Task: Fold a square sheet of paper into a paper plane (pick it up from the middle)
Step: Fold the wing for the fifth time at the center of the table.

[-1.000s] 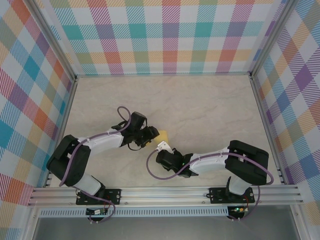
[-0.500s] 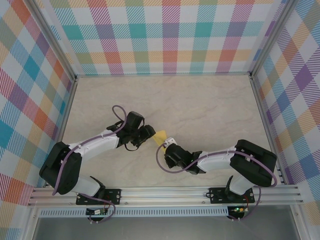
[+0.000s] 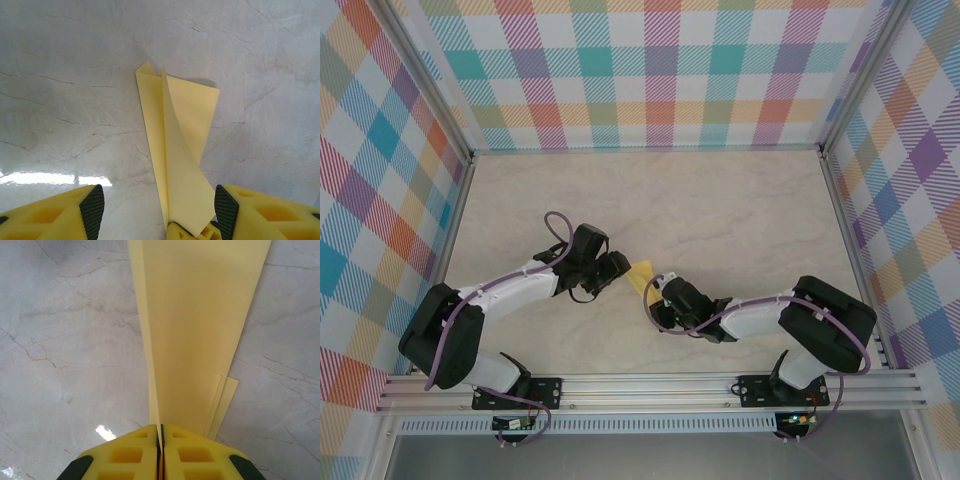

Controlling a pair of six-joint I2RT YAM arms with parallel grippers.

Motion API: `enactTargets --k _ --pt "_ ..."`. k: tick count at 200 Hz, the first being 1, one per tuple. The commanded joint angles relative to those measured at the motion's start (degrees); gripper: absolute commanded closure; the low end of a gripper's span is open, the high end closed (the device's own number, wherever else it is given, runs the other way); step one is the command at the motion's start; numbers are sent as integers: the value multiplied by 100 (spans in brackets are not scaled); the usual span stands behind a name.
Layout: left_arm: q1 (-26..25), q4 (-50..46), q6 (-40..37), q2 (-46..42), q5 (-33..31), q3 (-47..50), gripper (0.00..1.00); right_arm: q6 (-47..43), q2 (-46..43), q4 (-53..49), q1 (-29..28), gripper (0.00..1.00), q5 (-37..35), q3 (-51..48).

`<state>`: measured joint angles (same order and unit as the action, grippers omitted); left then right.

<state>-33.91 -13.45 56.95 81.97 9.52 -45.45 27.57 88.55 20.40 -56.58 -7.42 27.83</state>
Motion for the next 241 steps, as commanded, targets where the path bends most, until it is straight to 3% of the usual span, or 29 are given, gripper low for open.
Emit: enactTargets --k 1,114,132,180,220,241 --pt "96 -61 -70 -120 41 93 38 279 132 105 166 90 766 -9" --pt "98 195 -7 -123 245 274 36 502 356 -232 569 88 1737 219" --pt "102 285 41 57 375 155 31 393 347 -251 569 87 1764 244" --pt "104 106 263 804 569 -335 28 -29 391 -211 566 88 1590 275" --pt "130 -454 293 1352 612 -784 39 -370 342 -185 569 88 1566 253" --pt "156 -740 280 1484 566 -940 52 -449 300 -162 569 86 1615 243"
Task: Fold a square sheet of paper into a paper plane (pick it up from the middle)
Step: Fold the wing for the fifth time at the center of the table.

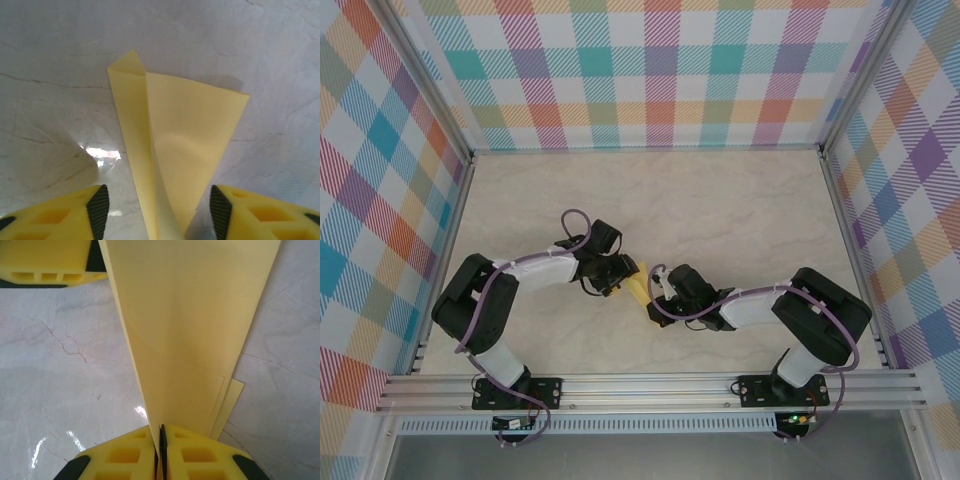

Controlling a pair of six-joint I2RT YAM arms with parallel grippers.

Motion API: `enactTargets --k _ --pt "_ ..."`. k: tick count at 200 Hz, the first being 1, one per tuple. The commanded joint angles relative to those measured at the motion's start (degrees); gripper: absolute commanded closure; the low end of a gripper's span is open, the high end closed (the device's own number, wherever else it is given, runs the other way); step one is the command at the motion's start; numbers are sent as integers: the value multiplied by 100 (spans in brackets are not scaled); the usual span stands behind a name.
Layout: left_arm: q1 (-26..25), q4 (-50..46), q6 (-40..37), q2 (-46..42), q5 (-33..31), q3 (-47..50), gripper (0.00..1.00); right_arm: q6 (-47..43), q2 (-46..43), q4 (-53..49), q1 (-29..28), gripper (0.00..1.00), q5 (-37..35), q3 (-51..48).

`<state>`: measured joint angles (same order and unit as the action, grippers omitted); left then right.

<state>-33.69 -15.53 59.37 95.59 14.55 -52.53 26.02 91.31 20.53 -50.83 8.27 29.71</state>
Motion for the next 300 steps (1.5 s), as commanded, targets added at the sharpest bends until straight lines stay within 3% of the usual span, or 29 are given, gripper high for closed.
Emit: enactTargets --k 1,30,52,153,179,213,252,300 --pt "134 -536 38 129 64 -236 52 -297 21 -169 -11 86 44 58" --pt "195 -680 40 183 75 -279 65 -332 -82 -137 -8 82 82 51" --pt "196 -757 26 186 40 -293 68 -347 -105 -163 -6 81 191 131" --pt "197 -729 -31 223 92 -259 69 -205 12 -289 -8 79 331 320" --pt "203 -719 -49 165 79 -249 69 -186 36 -294 -13 85 395 307" --pt "197 -765 -149 -265 -267 -146 63 -48 191 -401 -6 90 552 372" --pt "199 -1026 -284 -851 -740 -17 51 268 322 -330 -7 88 572 325" --pt "196 -912 -315 -841 -552 142 46 243 309 -256 -10 82 673 346"
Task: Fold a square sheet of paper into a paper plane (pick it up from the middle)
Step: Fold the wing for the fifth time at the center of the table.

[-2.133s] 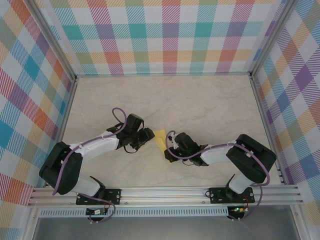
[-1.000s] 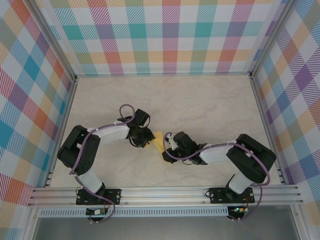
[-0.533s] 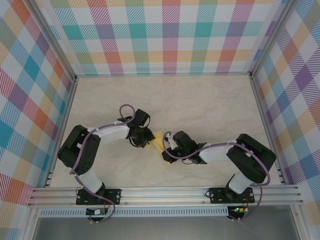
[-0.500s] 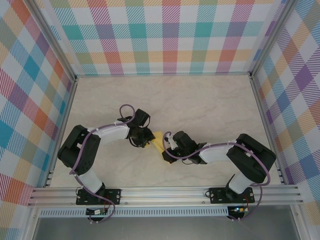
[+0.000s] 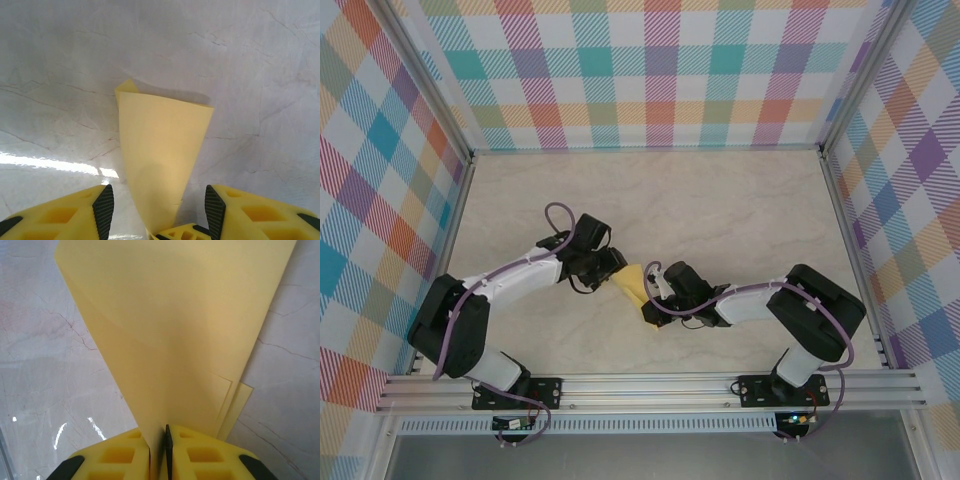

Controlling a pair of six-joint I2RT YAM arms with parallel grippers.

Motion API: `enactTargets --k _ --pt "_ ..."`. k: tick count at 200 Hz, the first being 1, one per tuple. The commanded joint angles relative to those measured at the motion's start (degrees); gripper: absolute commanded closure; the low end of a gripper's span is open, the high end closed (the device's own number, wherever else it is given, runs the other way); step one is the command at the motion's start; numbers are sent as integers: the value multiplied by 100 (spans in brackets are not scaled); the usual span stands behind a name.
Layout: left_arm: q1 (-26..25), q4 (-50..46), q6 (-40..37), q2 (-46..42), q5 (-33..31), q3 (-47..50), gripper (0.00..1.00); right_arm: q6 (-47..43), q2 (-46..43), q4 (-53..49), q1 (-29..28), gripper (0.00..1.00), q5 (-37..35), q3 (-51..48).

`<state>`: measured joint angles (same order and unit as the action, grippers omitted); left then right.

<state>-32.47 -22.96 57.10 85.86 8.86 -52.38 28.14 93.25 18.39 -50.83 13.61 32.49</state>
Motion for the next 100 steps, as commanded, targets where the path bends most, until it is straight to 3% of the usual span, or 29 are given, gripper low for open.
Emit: enactTargets --k 1,51,84,100 --pt "74 -162 -86 145 27 125 47 28 114 -39 -8 82 145 66" --pt "75 -3 -32 928 493 -183 50 -224 136 -163 -6 81 104 210" --pt "74 -197 -64 1089 424 -356 76 -261 -179 -330 -7 77 68 203" --pt "75 -282 -76 1123 379 -402 79 -351 -395 -484 -15 74 71 238"
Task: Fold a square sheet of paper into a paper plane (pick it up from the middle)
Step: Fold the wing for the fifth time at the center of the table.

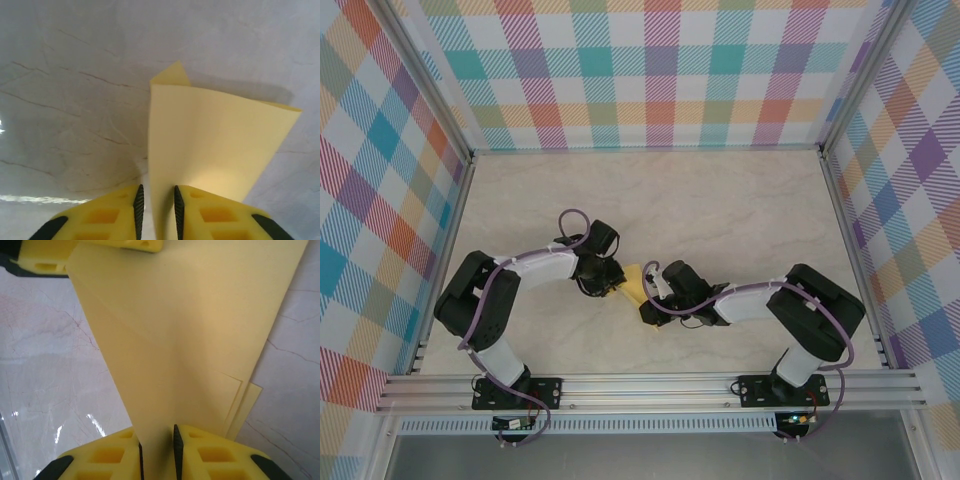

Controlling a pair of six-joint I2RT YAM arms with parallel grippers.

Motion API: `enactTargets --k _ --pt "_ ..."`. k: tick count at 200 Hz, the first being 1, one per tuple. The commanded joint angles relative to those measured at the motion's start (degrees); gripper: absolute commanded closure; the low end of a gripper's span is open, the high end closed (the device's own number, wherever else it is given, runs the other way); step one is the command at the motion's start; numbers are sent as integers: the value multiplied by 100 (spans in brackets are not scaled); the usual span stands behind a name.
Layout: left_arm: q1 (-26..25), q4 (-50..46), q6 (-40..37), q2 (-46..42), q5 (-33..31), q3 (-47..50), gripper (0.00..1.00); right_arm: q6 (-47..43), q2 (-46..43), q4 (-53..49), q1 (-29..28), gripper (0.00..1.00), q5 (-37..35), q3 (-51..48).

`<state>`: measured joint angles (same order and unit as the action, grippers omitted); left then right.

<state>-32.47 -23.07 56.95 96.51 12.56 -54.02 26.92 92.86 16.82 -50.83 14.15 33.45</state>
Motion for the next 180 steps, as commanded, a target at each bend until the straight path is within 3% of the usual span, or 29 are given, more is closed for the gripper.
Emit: enactTargets --k 1,16,116,180 --pt "74 -274 -65 60 6 -235 79 -234 -369 -336 -19 74 12 147" --pt "81 -286 -66 70 20 -262 84 -339 -453 -565 -15 71 -19 259" --pt "75 -291 -52 70 79 -295 86 -477 -153 -945 -173 69 -169 623" --pt "75 -321 -58 87 110 -327 92 -981 -262 -1339 -631 61 -1335 835"
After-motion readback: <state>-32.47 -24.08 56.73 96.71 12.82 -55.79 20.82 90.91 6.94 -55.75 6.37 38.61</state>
